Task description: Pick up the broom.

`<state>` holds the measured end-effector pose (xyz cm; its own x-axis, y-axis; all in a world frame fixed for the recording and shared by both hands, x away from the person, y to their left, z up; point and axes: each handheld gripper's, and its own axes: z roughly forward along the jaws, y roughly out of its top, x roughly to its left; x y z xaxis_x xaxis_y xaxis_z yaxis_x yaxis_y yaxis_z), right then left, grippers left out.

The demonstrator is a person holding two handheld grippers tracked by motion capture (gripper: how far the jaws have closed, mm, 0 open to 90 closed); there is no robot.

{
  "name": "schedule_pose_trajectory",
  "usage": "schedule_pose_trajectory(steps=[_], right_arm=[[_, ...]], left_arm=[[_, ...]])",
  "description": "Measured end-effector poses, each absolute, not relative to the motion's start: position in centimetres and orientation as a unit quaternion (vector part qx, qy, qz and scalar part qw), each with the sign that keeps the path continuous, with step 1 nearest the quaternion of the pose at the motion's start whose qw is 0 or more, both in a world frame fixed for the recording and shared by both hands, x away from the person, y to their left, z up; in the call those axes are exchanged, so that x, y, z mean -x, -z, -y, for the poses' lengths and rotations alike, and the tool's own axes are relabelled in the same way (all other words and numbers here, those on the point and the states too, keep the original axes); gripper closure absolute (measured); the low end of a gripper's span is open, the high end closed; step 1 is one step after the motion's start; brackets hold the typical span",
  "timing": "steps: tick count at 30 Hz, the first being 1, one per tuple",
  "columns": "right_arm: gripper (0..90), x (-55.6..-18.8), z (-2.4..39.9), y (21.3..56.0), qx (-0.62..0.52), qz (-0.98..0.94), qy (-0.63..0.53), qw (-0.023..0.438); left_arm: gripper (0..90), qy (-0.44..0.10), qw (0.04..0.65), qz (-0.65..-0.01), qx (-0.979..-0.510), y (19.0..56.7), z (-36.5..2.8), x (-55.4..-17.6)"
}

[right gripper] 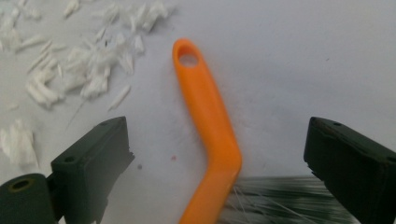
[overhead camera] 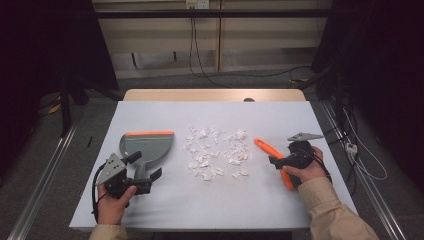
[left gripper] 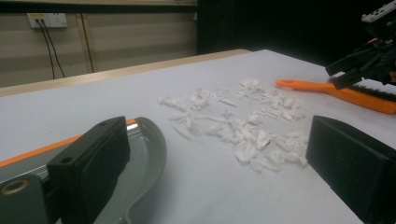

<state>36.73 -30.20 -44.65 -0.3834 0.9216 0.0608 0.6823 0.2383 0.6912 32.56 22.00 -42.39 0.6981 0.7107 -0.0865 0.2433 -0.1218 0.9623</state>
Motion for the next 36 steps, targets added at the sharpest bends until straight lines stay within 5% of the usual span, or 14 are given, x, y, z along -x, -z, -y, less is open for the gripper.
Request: schedule_pose_trajectory(steps=[18, 36], right_arm=[[43.4, -37.6, 29.6, 44.9, -0.536, -0.788, -0.261, 0.151], [61.6, -38.8, 28.9, 44.5, -0.559, -0.790, -0.220, 0.122]], left_arm=[[6.1, -0.204, 0.569, -0.333, -0.724, 42.7, -22.0, -32.6], [6.1, -0.200, 0.567, -0.331, -0.728, 42.7, -21.7, -32.5]])
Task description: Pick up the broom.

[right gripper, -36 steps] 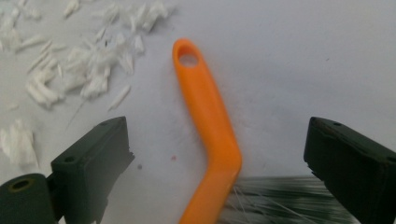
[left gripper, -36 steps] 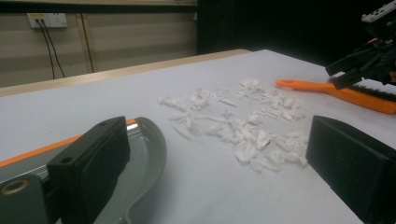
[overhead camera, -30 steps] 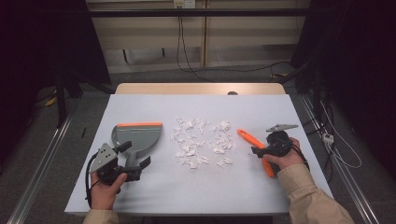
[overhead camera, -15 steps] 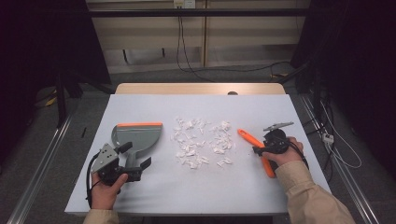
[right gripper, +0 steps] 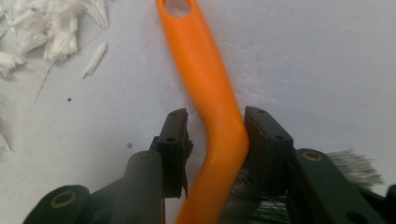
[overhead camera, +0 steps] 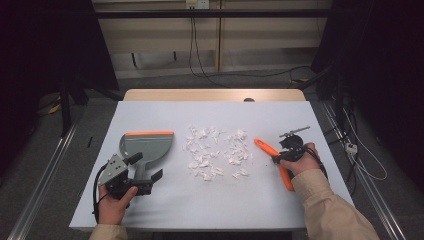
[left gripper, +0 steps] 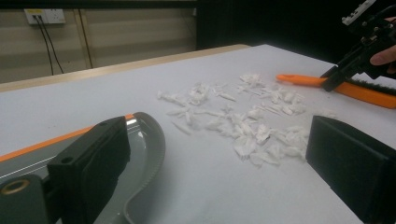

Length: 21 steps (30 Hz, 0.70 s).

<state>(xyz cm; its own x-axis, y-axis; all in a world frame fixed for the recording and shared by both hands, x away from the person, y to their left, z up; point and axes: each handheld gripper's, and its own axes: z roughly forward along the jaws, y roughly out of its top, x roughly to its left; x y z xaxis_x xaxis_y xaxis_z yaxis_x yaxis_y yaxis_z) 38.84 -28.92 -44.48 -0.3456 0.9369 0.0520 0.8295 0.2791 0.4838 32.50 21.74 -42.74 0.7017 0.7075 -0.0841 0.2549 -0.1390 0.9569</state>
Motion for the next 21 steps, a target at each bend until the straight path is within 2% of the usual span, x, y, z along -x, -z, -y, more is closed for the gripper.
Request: schedule_pose_trajectory(steps=[7, 12, 21], right_arm=[[61.9, -39.2, 29.0, 44.5, -0.571, -0.783, -0.217, 0.114], [68.0, -39.6, 29.2, 44.4, -0.582, -0.778, -0.213, 0.103], [69.4, -40.0, 28.9, 44.2, -0.583, -0.781, -0.198, 0.101]], left_arm=[[6.1, -0.201, 0.563, -0.324, -0.733, 42.8, -21.3, -32.4], [6.3, -0.201, 0.566, -0.324, -0.731, 42.7, -21.2, -32.4], [6.3, -0.201, 0.564, -0.323, -0.733, 42.8, -21.2, -32.4]])
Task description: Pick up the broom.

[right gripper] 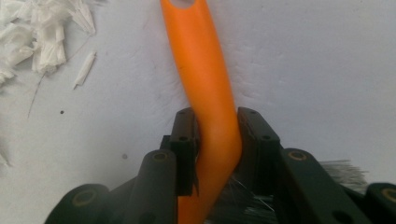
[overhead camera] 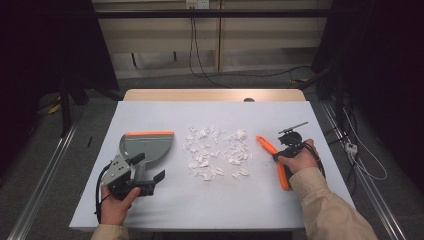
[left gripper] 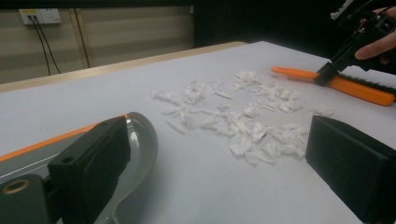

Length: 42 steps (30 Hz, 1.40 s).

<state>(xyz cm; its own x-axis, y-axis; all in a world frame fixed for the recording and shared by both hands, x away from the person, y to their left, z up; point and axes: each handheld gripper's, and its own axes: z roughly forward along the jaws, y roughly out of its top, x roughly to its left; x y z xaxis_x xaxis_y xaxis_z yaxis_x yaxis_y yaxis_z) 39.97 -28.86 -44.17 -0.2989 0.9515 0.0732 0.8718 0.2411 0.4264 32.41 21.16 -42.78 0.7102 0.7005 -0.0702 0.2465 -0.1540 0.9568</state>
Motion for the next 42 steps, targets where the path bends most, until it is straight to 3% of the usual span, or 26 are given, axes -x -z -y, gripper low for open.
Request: schedule_pose_trajectory(steps=[11, 21, 34, 42], right_arm=[[69.7, -39.8, 29.5, 43.7, -0.580, -0.769, -0.230, 0.138], [70.4, -37.0, 31.7, 40.7, -0.554, -0.715, -0.377, 0.200], [70.9, -33.9, 31.7, 39.1, -0.505, -0.658, -0.494, 0.262], [71.0, -33.2, 30.8, 38.0, -0.485, -0.644, -0.524, 0.276]], left_arm=[[7.2, -0.203, 0.567, -0.330, -0.727, 42.7, -21.4, -32.5], [7.9, -0.200, 0.574, -0.331, -0.722, 41.8, -20.6, -32.3], [2.8, -0.171, 0.604, -0.299, -0.719, 39.0, -14.7, -31.3], [2.7, -0.139, 0.605, -0.279, -0.733, 38.6, -10.8, -31.8]])
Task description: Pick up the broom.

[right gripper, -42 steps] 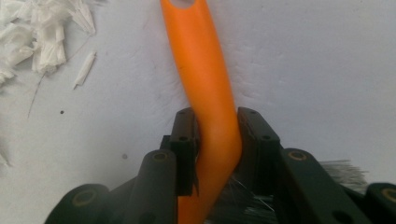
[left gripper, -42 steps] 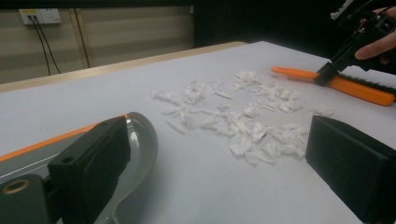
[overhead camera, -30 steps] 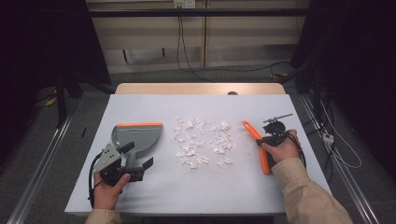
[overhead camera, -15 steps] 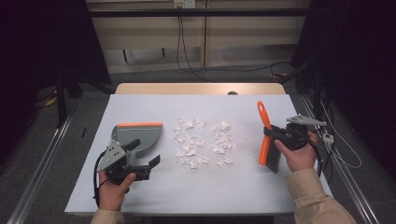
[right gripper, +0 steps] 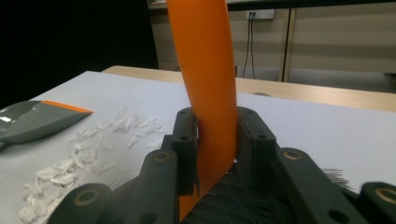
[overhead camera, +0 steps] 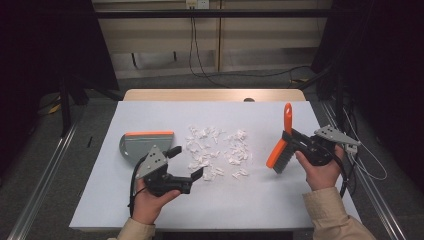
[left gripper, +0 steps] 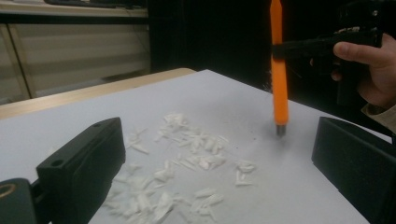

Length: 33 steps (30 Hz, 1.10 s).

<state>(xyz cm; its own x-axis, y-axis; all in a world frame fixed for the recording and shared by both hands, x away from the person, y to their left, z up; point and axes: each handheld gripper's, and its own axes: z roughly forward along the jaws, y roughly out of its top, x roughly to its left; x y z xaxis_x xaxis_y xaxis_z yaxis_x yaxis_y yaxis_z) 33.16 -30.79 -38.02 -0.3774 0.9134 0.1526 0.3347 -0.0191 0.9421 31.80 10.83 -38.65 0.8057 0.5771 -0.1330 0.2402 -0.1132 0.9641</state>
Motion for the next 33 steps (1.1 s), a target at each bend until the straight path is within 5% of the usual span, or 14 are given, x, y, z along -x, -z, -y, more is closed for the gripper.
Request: schedule_pose_trajectory(steps=[17, 31, 32, 33], right_arm=[[71.0, -34.3, 24.7, 36.1, -0.433, -0.672, -0.539, 0.264], [71.0, -34.7, 20.1, 35.2, -0.400, -0.693, -0.550, 0.241], [71.0, -34.6, 19.8, 35.1, -0.398, -0.693, -0.551, 0.239], [71.0, -34.5, 19.4, 34.9, -0.394, -0.695, -0.552, 0.240]], left_arm=[[22.2, -0.062, 0.572, -0.241, -0.782, 40.0, -2.1, -34.2], [46.3, -0.034, 0.553, -0.289, -0.781, 41.0, -2.0, -35.3], [50.4, -0.037, 0.550, -0.290, -0.782, 41.1, -2.1, -35.3], [65.0, -0.034, 0.553, -0.291, -0.780, 41.1, -2.2, -35.3]])
